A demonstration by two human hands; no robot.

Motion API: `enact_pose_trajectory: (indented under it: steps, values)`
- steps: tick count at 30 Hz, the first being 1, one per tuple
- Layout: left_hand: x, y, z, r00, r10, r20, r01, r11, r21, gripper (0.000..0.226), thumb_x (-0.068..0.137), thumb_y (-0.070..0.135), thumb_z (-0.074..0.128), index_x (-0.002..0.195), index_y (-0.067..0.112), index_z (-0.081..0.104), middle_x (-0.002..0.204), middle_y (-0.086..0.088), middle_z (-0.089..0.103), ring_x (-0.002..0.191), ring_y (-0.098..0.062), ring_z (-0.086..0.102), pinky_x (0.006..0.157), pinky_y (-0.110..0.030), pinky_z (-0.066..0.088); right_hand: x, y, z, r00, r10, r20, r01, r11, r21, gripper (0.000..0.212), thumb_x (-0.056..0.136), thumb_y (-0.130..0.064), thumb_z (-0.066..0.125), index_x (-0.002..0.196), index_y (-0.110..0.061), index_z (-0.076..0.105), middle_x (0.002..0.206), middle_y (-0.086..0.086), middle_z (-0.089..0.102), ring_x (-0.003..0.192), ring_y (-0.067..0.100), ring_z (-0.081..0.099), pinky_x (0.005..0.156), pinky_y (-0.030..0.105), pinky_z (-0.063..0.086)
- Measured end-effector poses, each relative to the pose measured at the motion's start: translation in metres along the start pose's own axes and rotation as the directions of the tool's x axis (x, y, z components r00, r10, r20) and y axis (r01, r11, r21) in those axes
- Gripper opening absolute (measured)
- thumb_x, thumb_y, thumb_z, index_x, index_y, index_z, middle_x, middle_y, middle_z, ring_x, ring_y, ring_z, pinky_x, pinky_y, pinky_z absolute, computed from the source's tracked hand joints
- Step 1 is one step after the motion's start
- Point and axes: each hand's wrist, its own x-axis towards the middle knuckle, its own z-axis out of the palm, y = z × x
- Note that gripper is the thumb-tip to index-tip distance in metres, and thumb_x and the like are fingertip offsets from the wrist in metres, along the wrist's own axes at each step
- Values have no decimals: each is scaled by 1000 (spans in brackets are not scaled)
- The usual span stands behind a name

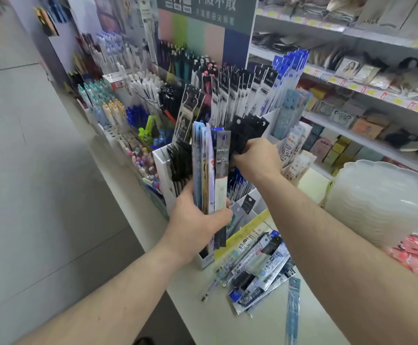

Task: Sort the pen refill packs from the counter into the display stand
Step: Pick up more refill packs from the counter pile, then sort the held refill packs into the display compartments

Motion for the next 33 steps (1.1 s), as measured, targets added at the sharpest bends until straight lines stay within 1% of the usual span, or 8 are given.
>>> enact_pose_trajectory:
  steps: [6, 10, 14, 16, 19, 24, 28, 33]
  values:
    - [-4, 4, -1, 979, -46, 201, 93, 968, -234, 30, 65, 3, 70, 93, 6, 58, 71, 2, 66, 62, -18, 63, 60, -27, 54, -9, -3, -25, 997, 1, 81, 7, 996, -91, 25, 78, -39, 76, 72, -15, 69, 74, 0, 70, 75, 25, 66, 66, 32, 53]
    - [-6, 2, 2, 948, -47, 315, 136, 954, -267, 31, 58, 10, 78, 86, 17, 67, 72, -1, 67, 63, -21, 64, 60, -31, 54, -54, 5, -53, 999, 15, -44, -1, 951, 311, 20, 83, -30, 70, 78, -11, 72, 65, 2, 63, 62, 14, 53, 62, 28, 43]
    - [-6, -3, 11, 932, -82, 354, 182, 949, -257, 35, 64, 2, 74, 96, 8, 62, 72, -2, 66, 66, -21, 64, 63, -28, 54, -116, 5, -57, 977, -62, 204, -51, 862, 505, 22, 77, -35, 81, 84, -17, 69, 65, 0, 54, 51, 6, 46, 49, 20, 40]
    - [-7, -5, 15, 914, -86, 398, 203, 943, -263, 43, 70, 0, 69, 112, 7, 61, 78, -3, 68, 72, -19, 66, 66, -28, 55, -128, 11, -49, 969, -90, 231, -46, 851, 523, 19, 79, -25, 82, 84, -12, 69, 68, 13, 59, 56, 13, 52, 49, 31, 48]
    - [-8, -8, 15, 893, -114, 436, 257, 924, -284, 52, 73, 6, 70, 123, 10, 58, 96, -6, 73, 90, -23, 71, 78, -33, 57, -132, 22, -51, 974, -42, 222, -111, 770, 629, 4, 86, -11, 74, 89, -11, 75, 84, 15, 74, 76, 27, 69, 73, 52, 57]
    - [-9, -14, 15, 858, -154, 490, 331, 895, -300, 56, 69, 6, 76, 122, 5, 59, 102, -15, 73, 94, -30, 72, 77, -38, 57, -138, 31, -54, 967, 10, 253, -185, 707, 682, 18, 93, -5, 65, 87, -18, 76, 86, 4, 78, 83, 25, 74, 80, 53, 60]
    - [-8, -15, 15, 865, -189, 465, 336, 906, -256, 54, 70, 6, 76, 122, 4, 60, 109, -23, 70, 97, -36, 70, 83, -49, 56, -137, 37, -50, 975, 56, 215, -190, 715, 673, 15, 93, -7, 63, 87, -13, 75, 87, 13, 76, 76, 28, 71, 75, 61, 57]
    - [-6, -13, 20, 886, -185, 426, 283, 942, -178, 56, 74, 3, 75, 127, 12, 58, 107, -12, 73, 100, -27, 71, 83, -35, 57, -137, 39, -45, 981, 57, 187, -169, 726, 666, 10, 93, -13, 64, 92, -17, 73, 91, 15, 74, 76, 33, 67, 74, 59, 55]
